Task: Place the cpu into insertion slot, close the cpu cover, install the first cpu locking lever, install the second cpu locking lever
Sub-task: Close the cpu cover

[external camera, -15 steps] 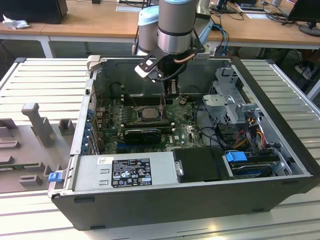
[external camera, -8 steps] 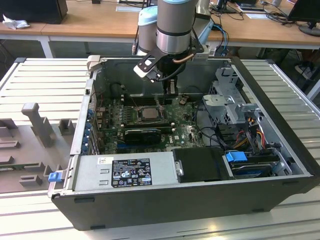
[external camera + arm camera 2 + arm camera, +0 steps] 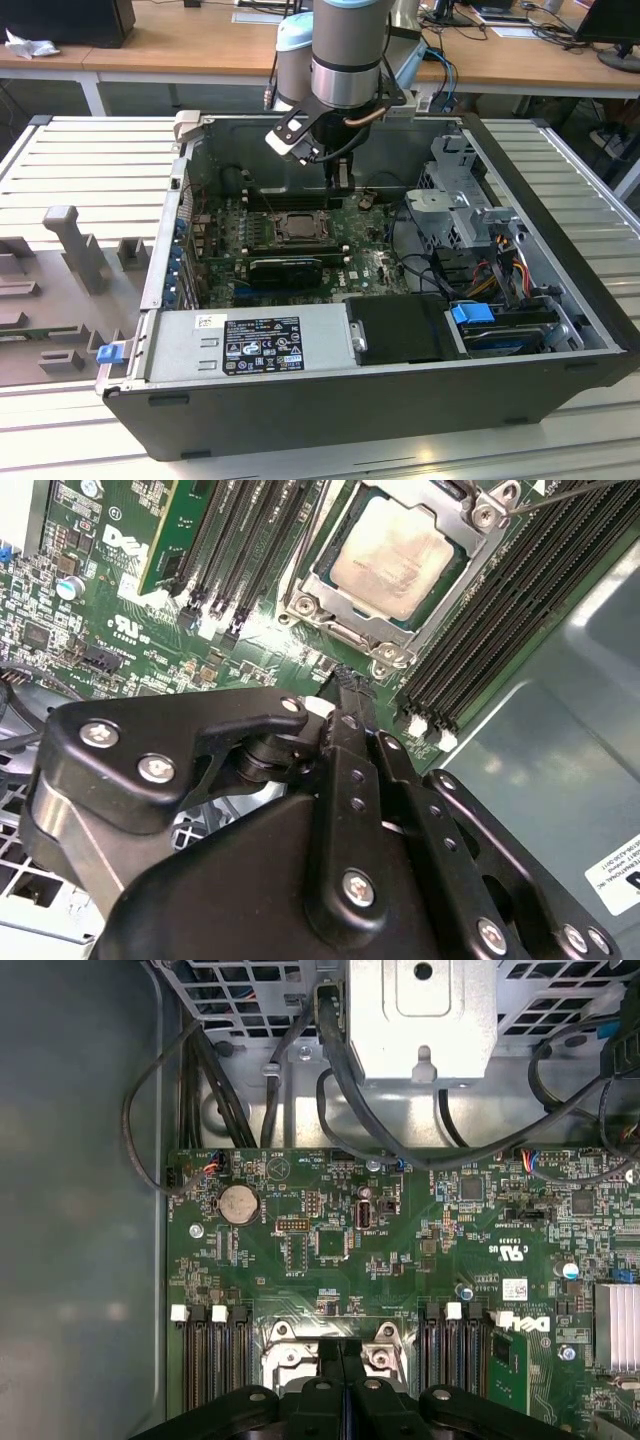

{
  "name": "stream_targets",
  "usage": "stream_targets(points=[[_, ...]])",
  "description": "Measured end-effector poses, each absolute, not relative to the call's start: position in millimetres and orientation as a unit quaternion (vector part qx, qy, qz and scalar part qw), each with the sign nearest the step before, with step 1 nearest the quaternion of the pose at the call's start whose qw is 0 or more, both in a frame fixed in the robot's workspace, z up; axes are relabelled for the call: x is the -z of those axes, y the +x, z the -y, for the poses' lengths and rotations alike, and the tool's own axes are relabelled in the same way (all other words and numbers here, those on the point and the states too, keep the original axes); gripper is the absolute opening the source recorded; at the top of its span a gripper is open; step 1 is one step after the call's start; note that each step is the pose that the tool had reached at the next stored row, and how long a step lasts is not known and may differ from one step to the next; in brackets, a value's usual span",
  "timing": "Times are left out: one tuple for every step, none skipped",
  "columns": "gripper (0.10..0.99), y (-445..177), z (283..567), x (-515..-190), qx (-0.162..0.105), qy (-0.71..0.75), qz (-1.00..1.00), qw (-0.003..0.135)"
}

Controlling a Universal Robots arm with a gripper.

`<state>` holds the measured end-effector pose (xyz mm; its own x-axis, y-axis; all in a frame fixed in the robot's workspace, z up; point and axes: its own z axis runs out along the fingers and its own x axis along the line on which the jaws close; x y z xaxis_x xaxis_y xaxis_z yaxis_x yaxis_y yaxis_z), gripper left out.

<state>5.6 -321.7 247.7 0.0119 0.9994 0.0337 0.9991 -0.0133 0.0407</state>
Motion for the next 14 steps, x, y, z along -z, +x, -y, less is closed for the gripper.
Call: stream_targets(points=[[0.106, 5.4, 321.7, -247.7, -0.026, 0.711, -0.702, 0.003], [0.106, 5.1, 321.6, -247.7, -0.026, 0.711, -0.702, 0.003], [0.106, 4.9, 321.7, -247.7, -0.026, 0.711, -0.702, 0.003], [0.106, 4.8, 321.7, -247.7, -0.026, 0.711, -0.702, 0.003], [0.106, 4.5, 321.6, -247.7, -0.026, 0.711, -0.702, 0.003], [0.106, 4.1, 321.7, -247.7, -0.026, 0.711, -0.702, 0.003], [0.106, 3.8, 321.7, -247.7, -0.026, 0.711, -0.702, 0.003], [0.106, 3.4, 321.7, -247.7, -0.026, 0.711, -0.702, 0.003], [0.106, 3.1, 321.6, -247.7, -0.026, 0.711, -0.702, 0.003], [0.106, 2.7, 321.6, -247.7, -0.026, 0.711, -0.702, 0.003], [0.106, 2.3, 321.7, -247.7, -0.026, 0.711, -0.702, 0.003], [0.106, 2.1, 321.7, -247.7, -0.026, 0.711, -0.702, 0.003], [0.106, 1.9, 321.7, -247.7, -0.026, 0.711, -0.702, 0.003], [0.106, 1.6, 321.6, -247.7, -0.026, 0.711, -0.702, 0.003]])
